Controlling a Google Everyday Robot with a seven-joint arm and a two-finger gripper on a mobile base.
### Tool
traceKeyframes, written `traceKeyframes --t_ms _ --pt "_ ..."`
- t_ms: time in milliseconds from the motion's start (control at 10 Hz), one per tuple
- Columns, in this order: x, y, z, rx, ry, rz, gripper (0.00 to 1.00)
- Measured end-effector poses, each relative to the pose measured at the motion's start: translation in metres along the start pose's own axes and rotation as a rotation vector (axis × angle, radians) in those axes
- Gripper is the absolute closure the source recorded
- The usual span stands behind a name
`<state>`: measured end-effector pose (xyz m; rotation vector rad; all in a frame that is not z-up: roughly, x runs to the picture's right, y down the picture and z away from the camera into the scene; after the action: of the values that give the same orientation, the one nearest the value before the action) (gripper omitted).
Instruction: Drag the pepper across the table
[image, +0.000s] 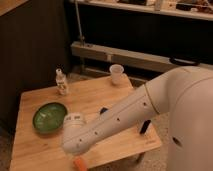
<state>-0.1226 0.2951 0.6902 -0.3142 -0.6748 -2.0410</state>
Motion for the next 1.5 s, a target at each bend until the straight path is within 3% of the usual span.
traceKeyframes --t_ms 100,200,400,1200,1500 --pt "0.001 -0.006 0.003 0.036 -0.004 -0.039 0.2" --pt "0.003 -0.009 0.005 0.101 -0.012 -0.075 0.2" --pt "0.001 -0.014 0.006 0.133 -0.014 -0.114 0.2" --pt "-0.004 -0.033 0.034 0.09 -0.037 -0.158 0.22" --pt "-0.003 -0.036 0.037 0.072 -0.036 -0.152 0.45"
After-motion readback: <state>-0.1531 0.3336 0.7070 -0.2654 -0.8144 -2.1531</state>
